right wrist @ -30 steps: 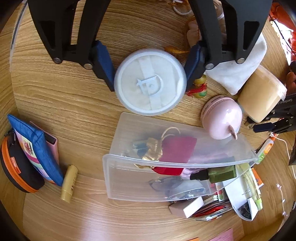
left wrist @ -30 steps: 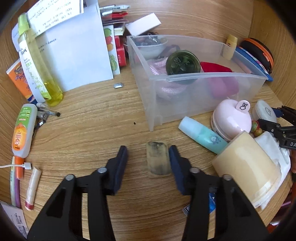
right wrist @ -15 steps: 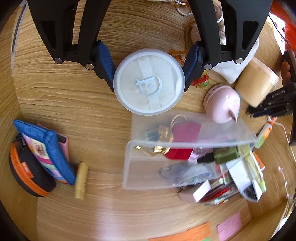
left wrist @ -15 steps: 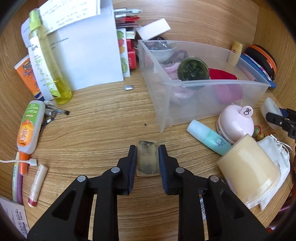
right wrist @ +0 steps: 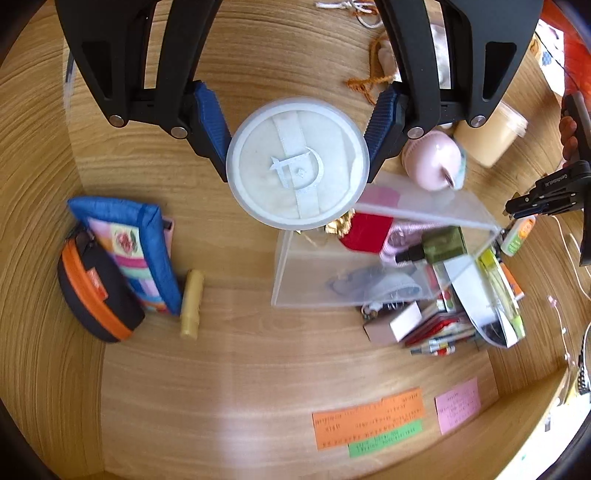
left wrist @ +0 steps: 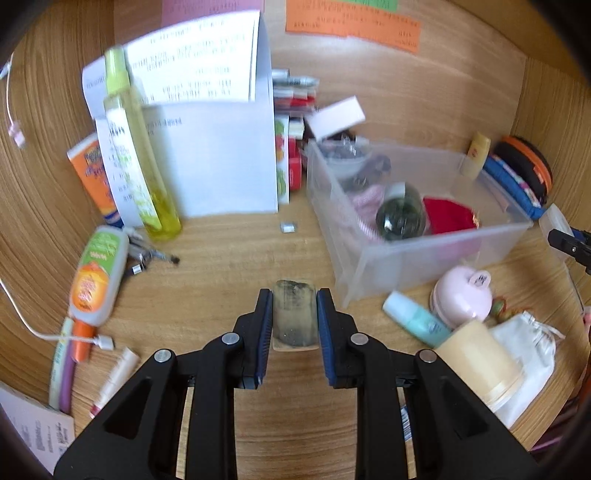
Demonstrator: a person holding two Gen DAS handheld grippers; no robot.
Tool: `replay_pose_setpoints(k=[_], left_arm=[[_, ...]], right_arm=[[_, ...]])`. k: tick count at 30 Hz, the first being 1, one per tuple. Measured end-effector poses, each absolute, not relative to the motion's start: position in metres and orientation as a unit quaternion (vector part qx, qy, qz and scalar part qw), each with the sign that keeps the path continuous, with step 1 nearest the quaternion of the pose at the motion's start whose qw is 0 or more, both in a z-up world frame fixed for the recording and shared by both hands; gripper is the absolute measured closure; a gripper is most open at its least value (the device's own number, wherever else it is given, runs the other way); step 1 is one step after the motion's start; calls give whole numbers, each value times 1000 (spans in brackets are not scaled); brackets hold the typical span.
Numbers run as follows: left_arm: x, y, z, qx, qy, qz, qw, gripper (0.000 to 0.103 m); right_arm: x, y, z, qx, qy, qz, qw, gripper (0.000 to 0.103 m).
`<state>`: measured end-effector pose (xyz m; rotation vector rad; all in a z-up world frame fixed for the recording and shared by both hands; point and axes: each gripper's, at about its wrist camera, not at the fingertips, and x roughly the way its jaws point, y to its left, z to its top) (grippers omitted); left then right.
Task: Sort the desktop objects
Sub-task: 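Place the beige tile and white container into the clear box and release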
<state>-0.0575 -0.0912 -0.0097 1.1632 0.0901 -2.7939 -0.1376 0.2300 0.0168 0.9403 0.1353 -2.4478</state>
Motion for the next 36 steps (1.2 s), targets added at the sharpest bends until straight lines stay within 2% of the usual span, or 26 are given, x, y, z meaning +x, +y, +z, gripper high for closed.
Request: replay_pose_setpoints(k=[9, 21, 36], left_arm=[[-71, -83, 24, 346, 31, -937, 35, 80], [-108, -59, 43, 334, 42, -942, -10, 80], [-155, -4, 33, 356, 43, -930, -78, 80]], right_arm=[[-150, 213, 42, 313, 45, -907, 277, 40], [-175, 181, 53, 304, 45, -901, 307, 40], [-204, 162, 12, 362, 44, -876, 316, 40]])
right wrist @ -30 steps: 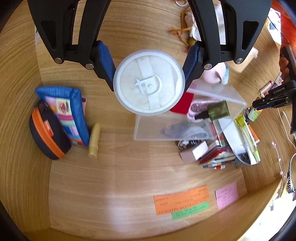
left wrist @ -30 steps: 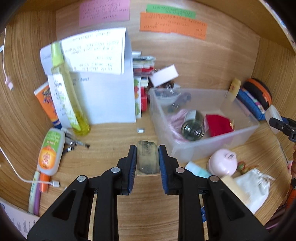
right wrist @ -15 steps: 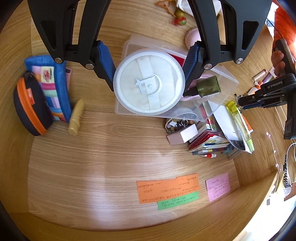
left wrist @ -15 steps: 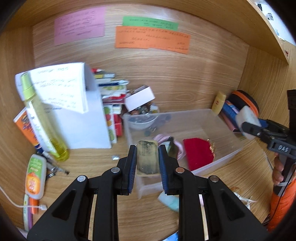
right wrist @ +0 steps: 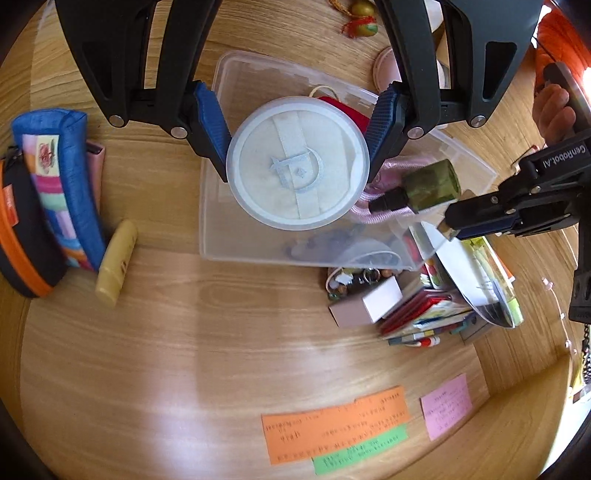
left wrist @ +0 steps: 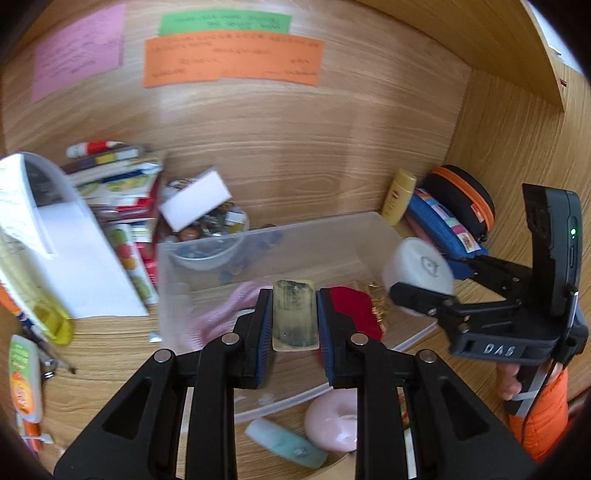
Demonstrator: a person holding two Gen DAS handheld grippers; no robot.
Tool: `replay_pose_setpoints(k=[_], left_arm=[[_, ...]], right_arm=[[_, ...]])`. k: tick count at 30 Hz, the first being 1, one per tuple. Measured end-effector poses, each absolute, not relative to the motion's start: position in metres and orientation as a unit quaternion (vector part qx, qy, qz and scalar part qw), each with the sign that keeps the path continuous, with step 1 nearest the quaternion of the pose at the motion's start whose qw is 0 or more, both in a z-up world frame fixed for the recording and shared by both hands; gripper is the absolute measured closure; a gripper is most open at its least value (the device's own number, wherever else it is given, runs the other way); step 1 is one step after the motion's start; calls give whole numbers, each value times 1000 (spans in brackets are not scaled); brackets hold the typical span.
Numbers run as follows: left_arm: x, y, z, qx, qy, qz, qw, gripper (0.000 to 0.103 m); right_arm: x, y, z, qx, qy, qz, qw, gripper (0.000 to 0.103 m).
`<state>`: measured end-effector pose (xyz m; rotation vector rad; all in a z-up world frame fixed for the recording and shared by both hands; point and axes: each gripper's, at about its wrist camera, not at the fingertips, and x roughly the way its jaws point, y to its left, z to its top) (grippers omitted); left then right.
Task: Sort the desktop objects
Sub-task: 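Place the beige tile and white container into the clear box and release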
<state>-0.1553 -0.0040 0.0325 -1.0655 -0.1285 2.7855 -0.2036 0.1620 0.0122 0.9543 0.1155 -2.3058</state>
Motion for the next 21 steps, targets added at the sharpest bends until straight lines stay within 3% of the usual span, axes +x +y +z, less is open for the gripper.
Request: replay_pose_setpoints(k=[21], left_arm=[[-174, 10, -5, -418, -48, 901, 104, 80]], right_arm=[[-201, 154, -1, 367, 71, -875, 309, 40]])
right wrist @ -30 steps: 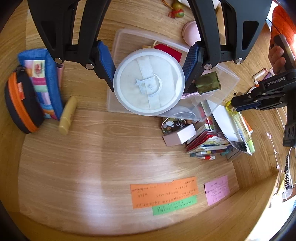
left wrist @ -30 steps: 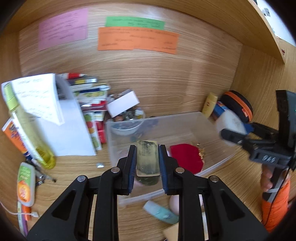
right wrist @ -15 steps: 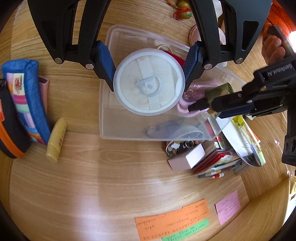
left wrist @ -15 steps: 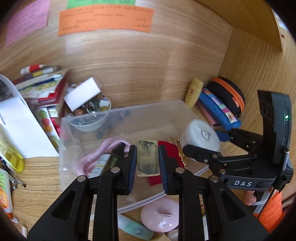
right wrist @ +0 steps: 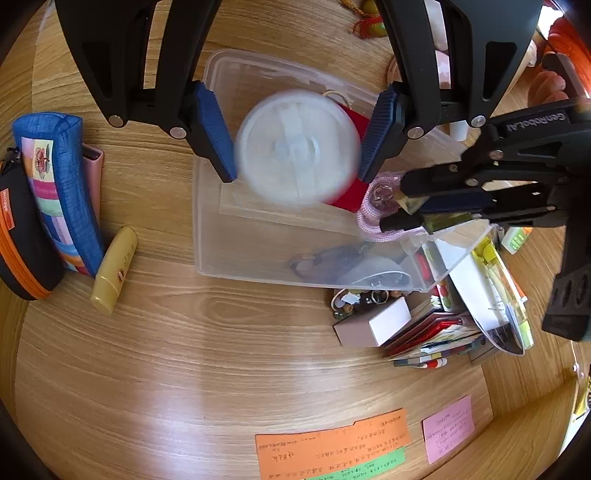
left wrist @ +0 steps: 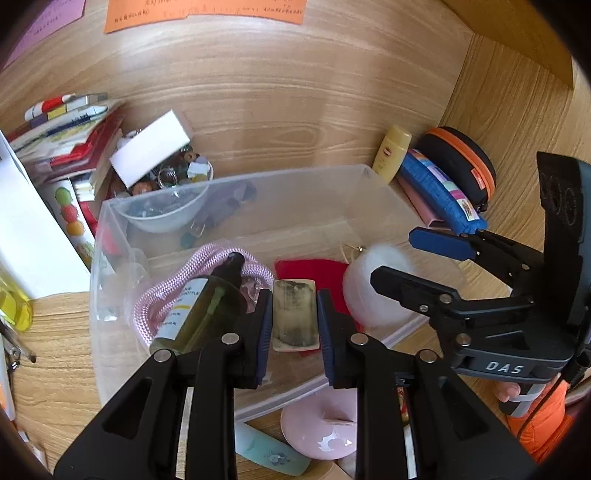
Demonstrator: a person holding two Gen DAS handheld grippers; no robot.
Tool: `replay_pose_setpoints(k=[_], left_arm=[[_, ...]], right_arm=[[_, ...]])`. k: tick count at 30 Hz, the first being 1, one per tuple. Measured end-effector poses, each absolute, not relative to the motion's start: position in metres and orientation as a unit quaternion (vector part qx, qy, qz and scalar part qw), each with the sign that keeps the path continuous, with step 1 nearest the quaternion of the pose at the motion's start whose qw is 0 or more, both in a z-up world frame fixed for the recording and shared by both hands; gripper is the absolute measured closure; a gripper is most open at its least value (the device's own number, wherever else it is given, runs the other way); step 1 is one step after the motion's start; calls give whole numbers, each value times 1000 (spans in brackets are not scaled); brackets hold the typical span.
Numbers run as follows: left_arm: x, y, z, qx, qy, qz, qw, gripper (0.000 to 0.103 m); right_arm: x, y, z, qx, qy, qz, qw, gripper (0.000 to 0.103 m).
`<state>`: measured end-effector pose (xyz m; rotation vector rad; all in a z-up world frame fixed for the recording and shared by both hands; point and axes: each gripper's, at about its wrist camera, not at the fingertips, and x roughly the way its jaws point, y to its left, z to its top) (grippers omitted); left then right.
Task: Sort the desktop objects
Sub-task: 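Place the beige tile and white container into the clear box and release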
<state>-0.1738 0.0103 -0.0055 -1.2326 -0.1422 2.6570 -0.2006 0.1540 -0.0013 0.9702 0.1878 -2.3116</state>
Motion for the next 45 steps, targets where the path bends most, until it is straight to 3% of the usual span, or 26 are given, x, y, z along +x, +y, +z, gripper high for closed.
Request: replay_pose_setpoints(k=[13, 16, 20, 25, 29, 45], left_arm=[[-168, 9, -2, -411, -45, 905, 104, 80], [-164, 8, 3, -404, -45, 908, 103, 80], [-161, 5, 13, -390, -49, 914, 95, 62], [-153, 0, 27, -374, -52, 922, 90, 57], [-143, -2, 34, -360, -48, 928, 83, 43], [-88, -17, 30, -367, -18, 928, 61, 30]], right_arm=[[-200, 152, 0, 364, 73, -875, 310, 39], [-198, 153, 3, 355, 74, -879, 311, 33], [-194, 154, 7, 342, 76, -882, 315, 28], [-190, 159, 13, 340, 73, -885, 310, 25], [-183, 162, 19, 335, 69, -888, 307, 22], [-137, 164, 20, 319, 114, -887, 315, 21]])
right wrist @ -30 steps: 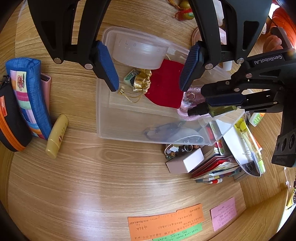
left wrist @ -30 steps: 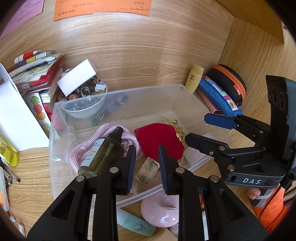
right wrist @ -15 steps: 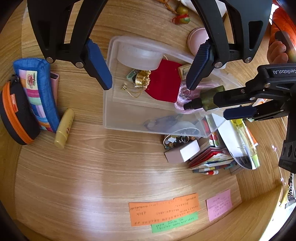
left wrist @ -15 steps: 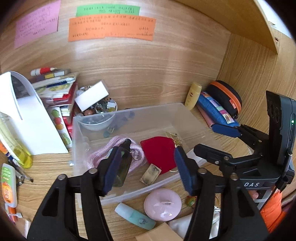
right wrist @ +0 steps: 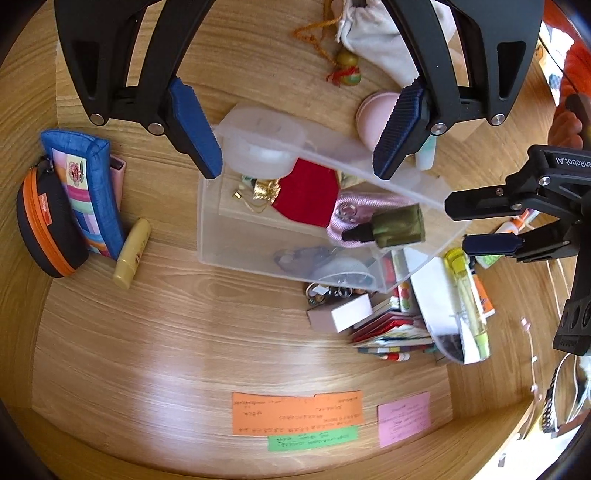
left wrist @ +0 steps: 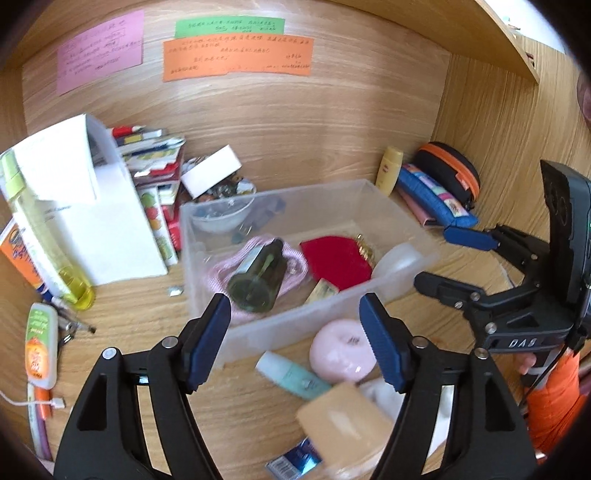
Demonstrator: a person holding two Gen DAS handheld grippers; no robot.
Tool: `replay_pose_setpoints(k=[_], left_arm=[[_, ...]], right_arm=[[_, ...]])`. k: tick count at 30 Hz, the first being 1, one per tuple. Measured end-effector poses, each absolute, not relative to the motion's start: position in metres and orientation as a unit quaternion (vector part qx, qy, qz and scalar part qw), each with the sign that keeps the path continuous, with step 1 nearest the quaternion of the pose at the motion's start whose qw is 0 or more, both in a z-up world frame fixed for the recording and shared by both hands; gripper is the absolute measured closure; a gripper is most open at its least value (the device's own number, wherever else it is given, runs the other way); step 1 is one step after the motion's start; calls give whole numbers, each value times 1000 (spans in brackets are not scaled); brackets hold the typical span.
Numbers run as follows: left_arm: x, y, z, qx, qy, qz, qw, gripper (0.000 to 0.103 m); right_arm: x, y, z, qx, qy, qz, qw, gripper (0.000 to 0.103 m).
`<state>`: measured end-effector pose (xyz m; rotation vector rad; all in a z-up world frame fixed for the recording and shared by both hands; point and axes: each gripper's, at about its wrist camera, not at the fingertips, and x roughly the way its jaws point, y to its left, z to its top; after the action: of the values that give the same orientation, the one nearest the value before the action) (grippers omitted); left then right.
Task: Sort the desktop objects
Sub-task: 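Place the beige tile and white container into the clear box and release, then grasp the cream jar with the left gripper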
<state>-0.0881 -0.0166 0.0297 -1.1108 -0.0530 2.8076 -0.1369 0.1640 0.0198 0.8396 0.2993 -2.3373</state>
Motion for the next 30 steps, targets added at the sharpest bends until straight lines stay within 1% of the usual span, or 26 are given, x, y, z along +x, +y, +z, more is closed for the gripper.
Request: replay_pose_setpoints(k=[4, 8, 19, 24, 30], left_arm=[[-75, -22, 24, -376, -18, 925, 51, 29], [-62, -28, 14, -396, -18, 916, 56, 25], [-22, -31, -7, -437, 2, 898, 47, 23], [-14, -35, -21, -460, -14, 886, 60, 22], [-7, -33, -21, -458, -23, 885, 77, 22]], right_arm=[[-129, 165, 17, 320, 121, -885, 315, 21], [-124, 165, 14, 327, 128, -883, 311, 21], [-116, 167, -1, 347, 156, -875, 301, 21], [-114, 165, -4, 350, 157, -872, 304, 21], [-111, 160, -9, 357, 160, -868, 306, 21]])
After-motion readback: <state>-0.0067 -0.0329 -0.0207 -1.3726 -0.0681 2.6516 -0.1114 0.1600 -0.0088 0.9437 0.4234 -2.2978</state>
